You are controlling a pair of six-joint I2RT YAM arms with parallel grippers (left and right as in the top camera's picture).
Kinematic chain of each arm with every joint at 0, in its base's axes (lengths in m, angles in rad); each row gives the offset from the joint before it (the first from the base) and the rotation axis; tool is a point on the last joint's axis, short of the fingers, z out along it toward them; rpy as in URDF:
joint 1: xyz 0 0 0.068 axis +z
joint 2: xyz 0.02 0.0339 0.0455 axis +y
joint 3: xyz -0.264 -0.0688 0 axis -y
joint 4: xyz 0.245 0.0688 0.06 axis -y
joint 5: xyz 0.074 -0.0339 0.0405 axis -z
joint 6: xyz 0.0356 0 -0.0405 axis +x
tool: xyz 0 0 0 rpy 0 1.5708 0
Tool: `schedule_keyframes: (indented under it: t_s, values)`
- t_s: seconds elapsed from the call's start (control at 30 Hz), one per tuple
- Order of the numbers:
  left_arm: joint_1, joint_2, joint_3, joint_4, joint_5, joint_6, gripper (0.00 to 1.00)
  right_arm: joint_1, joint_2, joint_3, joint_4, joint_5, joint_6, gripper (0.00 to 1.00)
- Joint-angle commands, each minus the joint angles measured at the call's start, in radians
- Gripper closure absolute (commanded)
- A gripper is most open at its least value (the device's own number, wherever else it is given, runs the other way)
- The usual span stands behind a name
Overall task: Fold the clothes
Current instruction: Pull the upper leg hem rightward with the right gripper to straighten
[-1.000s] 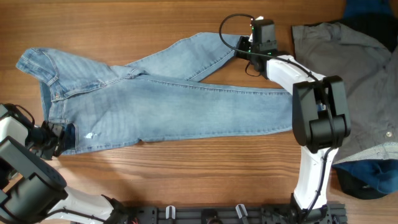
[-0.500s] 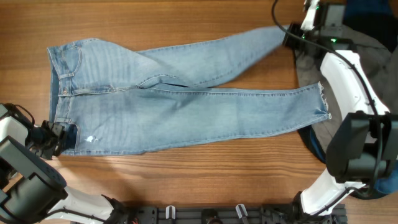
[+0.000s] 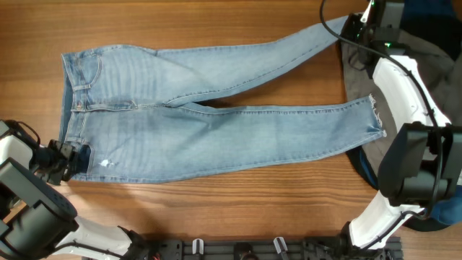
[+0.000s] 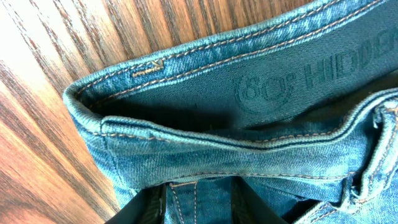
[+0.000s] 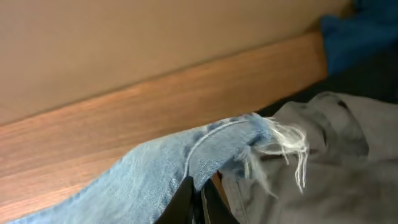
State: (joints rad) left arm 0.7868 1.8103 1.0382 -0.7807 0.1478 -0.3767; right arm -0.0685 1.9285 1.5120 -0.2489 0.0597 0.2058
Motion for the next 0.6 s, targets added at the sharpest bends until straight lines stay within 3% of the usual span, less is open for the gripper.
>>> schedule_keyframes:
  t_s: [0.0, 0.07, 0.13, 0.2, 0.53, 0.57]
  values:
    - [0.000, 0.030, 0.007, 0.005, 0.009, -0.002, 0.66, -0.006, 0.010, 0.005, -0.150, 0.103, -0.018, 0.94]
    - [0.000, 0.030, 0.007, 0.008, 0.009, -0.002, 0.66, -0.010, 0.014, -0.018, -0.240, 0.206, 0.011, 0.94]
    - [0.000, 0.030, 0.007, 0.008, 0.009, -0.002, 0.63, -0.016, 0.015, -0.055, -0.301, 0.258, 0.045, 0.73]
    - [0.000, 0.030, 0.007, 0.008, 0.009, -0.002, 0.57, -0.021, 0.015, -0.068, -0.330, 0.243, 0.048, 0.62]
    - [0.000, 0.030, 0.007, 0.008, 0.013, -0.002, 0.50, -0.121, 0.015, -0.067, -0.492, 0.240, 0.117, 0.60]
    - [0.000, 0.030, 0.007, 0.008, 0.017, -0.002, 0.50, -0.131, 0.015, -0.066, -0.485, 0.185, 0.113, 0.51]
